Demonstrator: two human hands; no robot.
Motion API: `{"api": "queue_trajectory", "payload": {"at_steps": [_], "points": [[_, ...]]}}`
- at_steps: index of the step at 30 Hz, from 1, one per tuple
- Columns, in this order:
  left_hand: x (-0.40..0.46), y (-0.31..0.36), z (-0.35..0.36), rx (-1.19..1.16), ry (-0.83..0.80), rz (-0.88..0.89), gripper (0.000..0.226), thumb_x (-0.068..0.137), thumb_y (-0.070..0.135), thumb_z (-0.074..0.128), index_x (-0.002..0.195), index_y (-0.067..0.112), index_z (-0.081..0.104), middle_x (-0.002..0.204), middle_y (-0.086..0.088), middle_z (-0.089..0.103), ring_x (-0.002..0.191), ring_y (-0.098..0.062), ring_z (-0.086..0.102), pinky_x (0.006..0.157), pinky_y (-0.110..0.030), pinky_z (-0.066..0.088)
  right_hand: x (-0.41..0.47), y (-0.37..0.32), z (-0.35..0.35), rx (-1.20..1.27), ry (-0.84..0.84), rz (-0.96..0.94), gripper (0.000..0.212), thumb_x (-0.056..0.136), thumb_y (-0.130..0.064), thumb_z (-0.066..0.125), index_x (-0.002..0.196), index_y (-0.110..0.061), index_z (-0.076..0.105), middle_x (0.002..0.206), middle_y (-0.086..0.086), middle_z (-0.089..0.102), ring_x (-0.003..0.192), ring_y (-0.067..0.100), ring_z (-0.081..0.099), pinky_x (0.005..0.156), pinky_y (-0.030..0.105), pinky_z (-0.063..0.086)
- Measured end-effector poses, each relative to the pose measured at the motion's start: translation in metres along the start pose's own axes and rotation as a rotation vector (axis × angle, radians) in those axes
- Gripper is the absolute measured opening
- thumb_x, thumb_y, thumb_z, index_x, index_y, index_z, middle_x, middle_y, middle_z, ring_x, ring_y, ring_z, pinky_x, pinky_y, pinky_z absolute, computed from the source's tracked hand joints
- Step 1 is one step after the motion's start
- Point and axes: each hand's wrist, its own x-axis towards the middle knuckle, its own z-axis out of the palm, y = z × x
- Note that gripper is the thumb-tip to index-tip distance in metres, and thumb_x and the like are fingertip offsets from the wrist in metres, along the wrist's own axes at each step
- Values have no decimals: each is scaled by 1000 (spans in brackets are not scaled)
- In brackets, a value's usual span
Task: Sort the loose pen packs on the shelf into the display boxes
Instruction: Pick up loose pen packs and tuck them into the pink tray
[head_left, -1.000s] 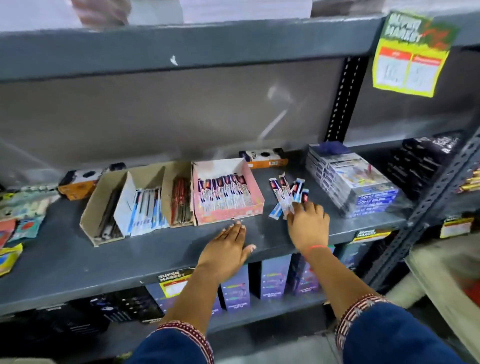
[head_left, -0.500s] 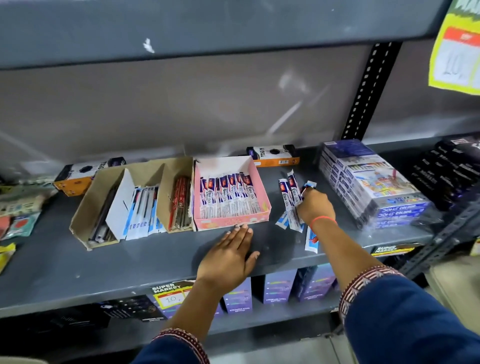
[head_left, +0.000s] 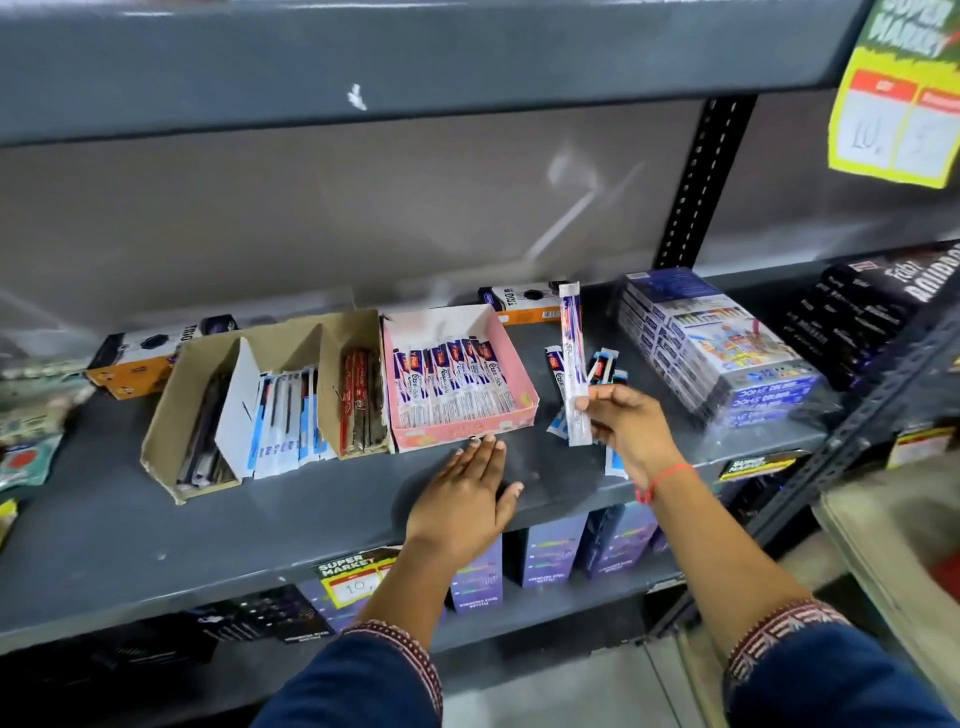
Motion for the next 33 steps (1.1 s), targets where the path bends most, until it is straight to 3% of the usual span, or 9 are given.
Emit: {"api": "queue_trajectory", "payload": {"at_steps": [2,7,20,24,27,28,30,33], "points": [[0,-1,0,6,5,7,59,99,43,18,146,10,10,156,-7,12,142,-18,7,113,-28,-3,-14,8,-1,64,-62,11,24,82,7,60,69,-13,63,50,-11,69,49,0,63,48,10,50],[0,-1,0,0,24,18,59,98,43,19,145,8,16,154,-9,19,141,-19,14,114,-29,2,-38,22,-2,111,-103,4,19,81,4,63,74,-14,66,61,-10,71,62,4,63,63,17,51],[-1,-1,-3,-41,21,20,56,99,39,22,144,6,18,153,-10,22,141,-20,17,115,-30,5,-53,13,13,3,-104,-22,22,81,7,64,72,-13,66,54,-11,70,54,0,63,55,11,52],[-1,-1,-4,-102,22,23,53,100,34,23,144,5,18,153,-12,23,140,-22,18,114,-29,5,-33,-3,46,-108,-72,-83,28,81,13,60,72,-13,62,61,-1,66,52,3,58,46,8,47],[-1,-2,-3,-139,29,17,53,100,32,24,144,5,17,153,-13,22,140,-23,17,114,-29,7,-2,-15,82,-277,-21,-144,15,80,14,60,86,0,65,67,5,58,47,3,54,44,11,45],[-1,-2,-2,-127,24,18,53,100,32,24,144,4,16,153,-14,20,141,-23,16,114,-29,6,9,-17,92,-374,-6,-167,18,79,12,62,89,-2,66,65,4,57,41,0,52,43,12,45],[0,-2,-1,-114,9,10,54,100,32,24,145,4,13,154,-14,16,142,-24,12,114,-31,6,27,-17,111,-550,-29,-177,21,77,8,65,81,-13,64,59,1,53,29,-3,48,38,8,42],[-1,0,-3,-111,27,2,54,100,31,25,144,3,14,154,-16,16,141,-26,12,114,-33,8,47,-8,136,-714,-120,-143,28,79,8,62,60,-13,57,59,-1,51,47,6,48,55,15,45]]}}
